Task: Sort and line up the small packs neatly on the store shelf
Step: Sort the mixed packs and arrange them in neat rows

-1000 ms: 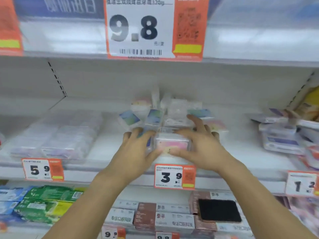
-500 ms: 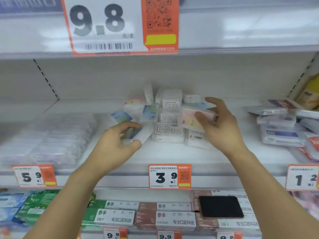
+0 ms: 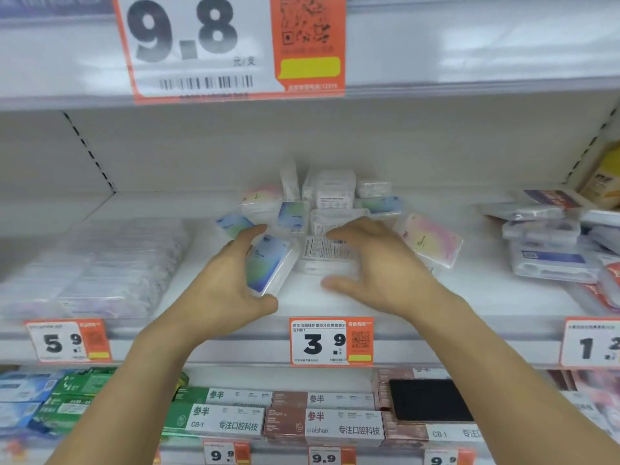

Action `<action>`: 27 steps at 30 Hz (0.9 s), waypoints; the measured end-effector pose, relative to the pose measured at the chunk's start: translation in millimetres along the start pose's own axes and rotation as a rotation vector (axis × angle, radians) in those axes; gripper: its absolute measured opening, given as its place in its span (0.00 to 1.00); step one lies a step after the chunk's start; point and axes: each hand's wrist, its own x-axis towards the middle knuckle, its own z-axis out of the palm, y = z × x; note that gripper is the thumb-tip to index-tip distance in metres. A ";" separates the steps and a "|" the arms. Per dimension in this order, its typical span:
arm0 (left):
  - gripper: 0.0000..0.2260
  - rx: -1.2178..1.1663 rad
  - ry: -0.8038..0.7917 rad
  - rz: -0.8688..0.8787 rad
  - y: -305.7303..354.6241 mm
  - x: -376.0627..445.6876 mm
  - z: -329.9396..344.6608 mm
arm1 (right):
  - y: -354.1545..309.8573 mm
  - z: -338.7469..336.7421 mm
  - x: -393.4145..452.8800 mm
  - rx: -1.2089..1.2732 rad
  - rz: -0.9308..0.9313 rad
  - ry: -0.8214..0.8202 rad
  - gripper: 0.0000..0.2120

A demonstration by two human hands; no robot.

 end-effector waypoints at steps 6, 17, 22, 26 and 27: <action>0.40 -0.046 0.096 -0.053 -3.4 -4.1 -9.1 | 0.5 6.9 16.5 0.049 0.076 0.043 0.17; 0.34 -0.075 0.120 -0.002 -7.0 -5.5 -23.3 | -0.8 9.7 13.7 0.201 0.147 0.131 0.16; 0.29 -0.055 0.058 0.101 -14.1 -7.3 -28.8 | -4.6 12.0 16.7 0.147 0.097 0.353 0.13; 0.31 -0.221 -0.019 0.144 -13.0 -8.7 -28.9 | -34.9 6.4 12.5 0.342 -0.108 0.216 0.27; 0.31 -0.288 -0.048 0.162 -10.3 -9.1 -26.4 | -42.3 7.2 9.6 0.322 -0.157 0.122 0.34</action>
